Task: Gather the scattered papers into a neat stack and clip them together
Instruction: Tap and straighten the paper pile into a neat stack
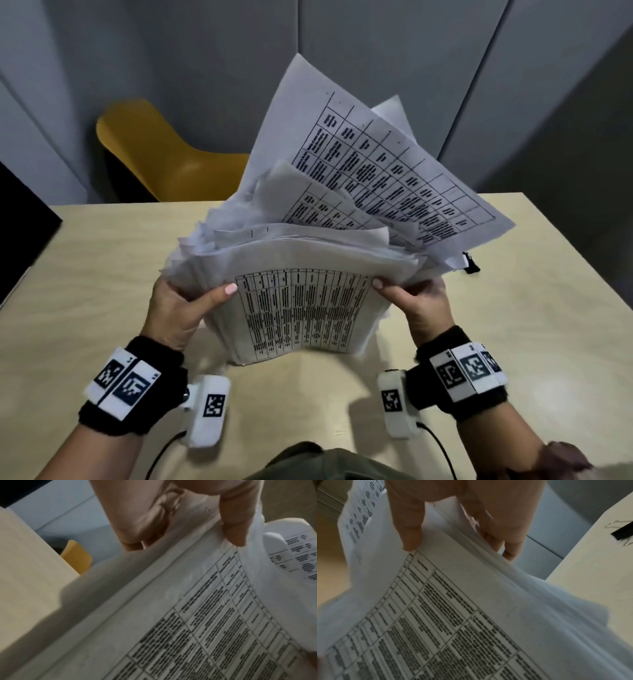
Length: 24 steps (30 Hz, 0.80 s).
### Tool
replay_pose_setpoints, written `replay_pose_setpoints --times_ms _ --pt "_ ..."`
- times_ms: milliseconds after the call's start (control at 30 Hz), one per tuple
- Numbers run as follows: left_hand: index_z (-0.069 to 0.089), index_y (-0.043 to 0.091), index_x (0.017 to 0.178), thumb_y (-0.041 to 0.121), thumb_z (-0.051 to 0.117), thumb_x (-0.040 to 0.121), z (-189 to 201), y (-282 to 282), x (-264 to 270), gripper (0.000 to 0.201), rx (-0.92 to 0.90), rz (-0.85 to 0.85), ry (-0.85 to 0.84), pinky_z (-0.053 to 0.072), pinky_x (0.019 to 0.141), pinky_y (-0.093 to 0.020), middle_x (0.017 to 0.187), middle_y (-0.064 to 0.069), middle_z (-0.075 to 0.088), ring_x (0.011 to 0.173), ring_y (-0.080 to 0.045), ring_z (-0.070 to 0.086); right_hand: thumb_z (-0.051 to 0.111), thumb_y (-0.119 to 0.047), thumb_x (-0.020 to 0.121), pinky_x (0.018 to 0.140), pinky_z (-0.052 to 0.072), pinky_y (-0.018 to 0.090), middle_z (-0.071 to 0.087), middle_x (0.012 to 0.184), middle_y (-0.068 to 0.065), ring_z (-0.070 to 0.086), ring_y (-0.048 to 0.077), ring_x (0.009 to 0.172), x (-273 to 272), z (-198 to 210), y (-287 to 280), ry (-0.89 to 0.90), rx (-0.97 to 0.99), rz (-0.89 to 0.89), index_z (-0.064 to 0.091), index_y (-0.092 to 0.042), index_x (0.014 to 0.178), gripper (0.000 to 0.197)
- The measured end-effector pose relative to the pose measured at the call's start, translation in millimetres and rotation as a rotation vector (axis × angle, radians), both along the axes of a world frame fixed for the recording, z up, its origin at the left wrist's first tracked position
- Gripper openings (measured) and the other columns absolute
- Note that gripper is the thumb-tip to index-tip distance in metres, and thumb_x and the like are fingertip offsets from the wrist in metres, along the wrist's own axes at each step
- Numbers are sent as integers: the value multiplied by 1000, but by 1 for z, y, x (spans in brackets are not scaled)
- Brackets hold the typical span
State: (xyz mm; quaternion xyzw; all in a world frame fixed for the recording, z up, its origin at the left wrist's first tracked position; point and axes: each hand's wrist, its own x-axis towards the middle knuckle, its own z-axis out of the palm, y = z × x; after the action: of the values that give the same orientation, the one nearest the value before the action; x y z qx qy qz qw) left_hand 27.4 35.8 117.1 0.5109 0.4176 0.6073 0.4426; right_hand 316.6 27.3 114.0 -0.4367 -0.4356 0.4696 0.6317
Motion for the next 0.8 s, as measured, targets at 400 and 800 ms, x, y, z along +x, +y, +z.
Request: replay_pose_setpoints --times_ms 400,800 --pt "71 23 76 21 40 97 -2 9 -3 38 -131 139 -538 55 55 -17 76 6 75 66 -5 69 63 20 69 59 54 14 73 67 -14 68 0 67 -4 -1 13 23 -61 0 60 -10 85 34" --pt "63 16 85 12 61 81 -51 3 -19 6 -376 122 -505 50 54 -14 65 5 70 55 -6 62 90 -44 34 68 58 25 75 76 -2 70 12 74 0 -11 21 99 -63 80 76 -19 77 52"
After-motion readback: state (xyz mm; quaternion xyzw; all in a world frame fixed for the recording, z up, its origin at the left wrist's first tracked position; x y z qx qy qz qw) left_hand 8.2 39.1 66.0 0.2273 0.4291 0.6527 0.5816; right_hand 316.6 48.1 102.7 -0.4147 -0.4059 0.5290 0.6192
